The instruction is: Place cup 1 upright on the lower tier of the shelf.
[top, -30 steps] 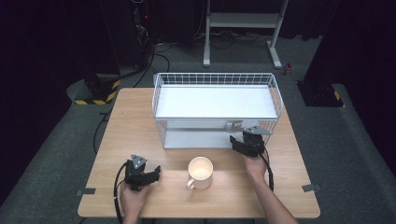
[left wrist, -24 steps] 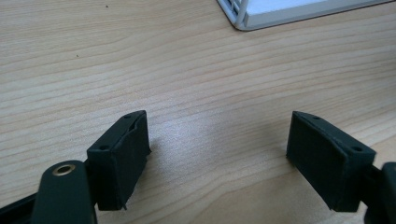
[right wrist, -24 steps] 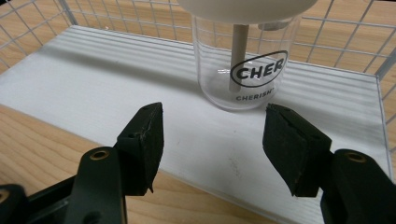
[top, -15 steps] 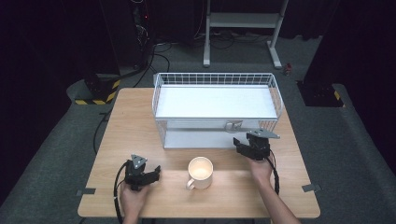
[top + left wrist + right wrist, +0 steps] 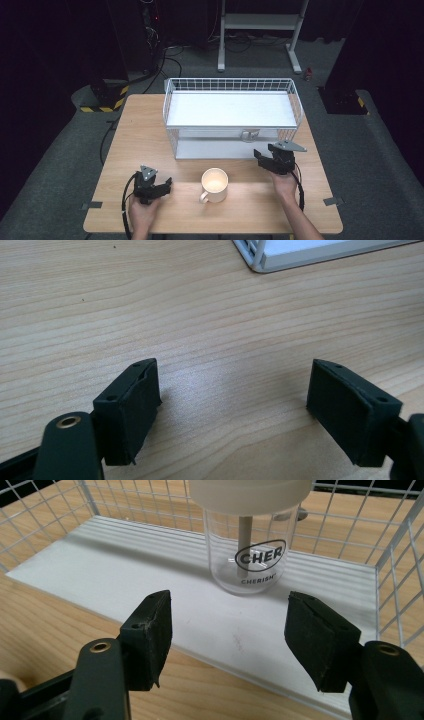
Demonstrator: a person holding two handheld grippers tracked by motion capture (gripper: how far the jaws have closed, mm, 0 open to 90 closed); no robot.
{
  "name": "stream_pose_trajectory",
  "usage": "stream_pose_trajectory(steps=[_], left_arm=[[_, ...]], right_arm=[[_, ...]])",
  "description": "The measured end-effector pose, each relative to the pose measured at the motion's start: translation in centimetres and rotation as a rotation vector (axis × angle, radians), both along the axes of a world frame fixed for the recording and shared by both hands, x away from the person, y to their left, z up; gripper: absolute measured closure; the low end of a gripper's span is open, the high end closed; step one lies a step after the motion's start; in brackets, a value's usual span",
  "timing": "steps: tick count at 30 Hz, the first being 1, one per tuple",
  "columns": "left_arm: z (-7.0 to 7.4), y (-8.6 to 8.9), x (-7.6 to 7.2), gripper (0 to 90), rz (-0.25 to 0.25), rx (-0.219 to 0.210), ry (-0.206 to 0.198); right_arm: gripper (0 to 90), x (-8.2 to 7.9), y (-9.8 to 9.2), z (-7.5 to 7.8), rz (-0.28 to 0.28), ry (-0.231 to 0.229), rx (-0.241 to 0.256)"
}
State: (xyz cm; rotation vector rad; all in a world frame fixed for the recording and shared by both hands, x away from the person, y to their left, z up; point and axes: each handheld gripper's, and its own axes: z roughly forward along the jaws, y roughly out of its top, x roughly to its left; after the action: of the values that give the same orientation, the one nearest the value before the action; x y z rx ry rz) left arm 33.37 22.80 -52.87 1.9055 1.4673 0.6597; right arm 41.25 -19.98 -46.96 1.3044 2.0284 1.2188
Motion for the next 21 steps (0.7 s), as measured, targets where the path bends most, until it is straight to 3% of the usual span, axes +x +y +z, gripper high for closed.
stream_pose_trajectory(steps=[21], left_arm=[[0.0, 0.0, 0.0, 21.4, 0.0, 0.0, 0.0]], right_arm=[[36.1, -1.7, -2.0, -0.1, 0.004, -0.009, 0.041]])
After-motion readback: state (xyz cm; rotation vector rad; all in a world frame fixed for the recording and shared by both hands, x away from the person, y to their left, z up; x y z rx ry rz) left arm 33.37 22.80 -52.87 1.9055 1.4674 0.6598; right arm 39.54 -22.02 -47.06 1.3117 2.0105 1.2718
